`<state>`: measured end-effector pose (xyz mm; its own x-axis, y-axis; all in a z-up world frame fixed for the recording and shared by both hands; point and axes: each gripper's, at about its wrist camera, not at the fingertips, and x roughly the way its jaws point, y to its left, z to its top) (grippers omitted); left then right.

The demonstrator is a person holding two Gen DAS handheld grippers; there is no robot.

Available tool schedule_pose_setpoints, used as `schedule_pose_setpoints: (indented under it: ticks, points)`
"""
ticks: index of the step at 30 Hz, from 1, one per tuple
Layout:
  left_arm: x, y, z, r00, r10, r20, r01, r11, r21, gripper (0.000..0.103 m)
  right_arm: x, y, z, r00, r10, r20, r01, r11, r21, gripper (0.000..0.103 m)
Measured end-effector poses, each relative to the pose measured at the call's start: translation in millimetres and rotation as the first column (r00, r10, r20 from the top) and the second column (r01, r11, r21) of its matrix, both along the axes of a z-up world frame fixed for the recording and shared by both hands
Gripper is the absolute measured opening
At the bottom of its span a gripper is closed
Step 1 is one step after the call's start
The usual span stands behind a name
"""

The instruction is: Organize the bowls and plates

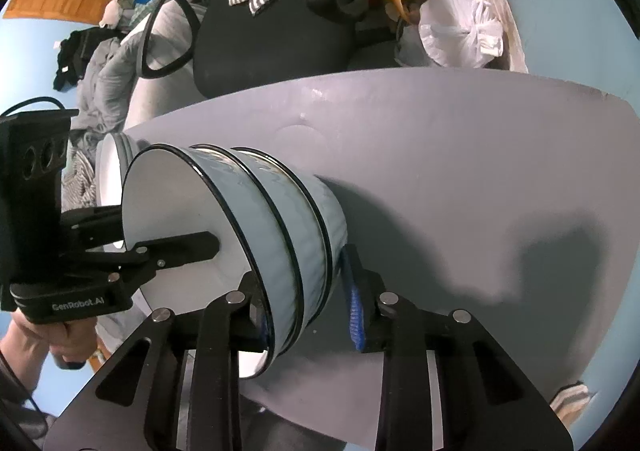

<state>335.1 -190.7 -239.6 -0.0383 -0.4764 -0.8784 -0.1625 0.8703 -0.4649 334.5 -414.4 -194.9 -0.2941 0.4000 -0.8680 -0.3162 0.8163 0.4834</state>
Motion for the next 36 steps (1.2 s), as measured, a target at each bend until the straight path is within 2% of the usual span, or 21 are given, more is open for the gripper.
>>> schedule_pose_setpoints:
  ticks: [12, 36]
  points:
    - [-19, 13, -3, 0.999, 0.046, -0.026, -0.046, 0.999, -0.018, 0.03, -10, 12, 8, 1.0, -0.001, -0.009, 0.001, 1.0, -0.005, 0.028]
    - [-83, 74, 9, 0.986, 0.162, -0.027, -0.162, 0.987, 0.009, 0.029, -50, 92, 14, 0.992, 0.126, 0.002, -0.126, 0.992, -0.009, 0.025]
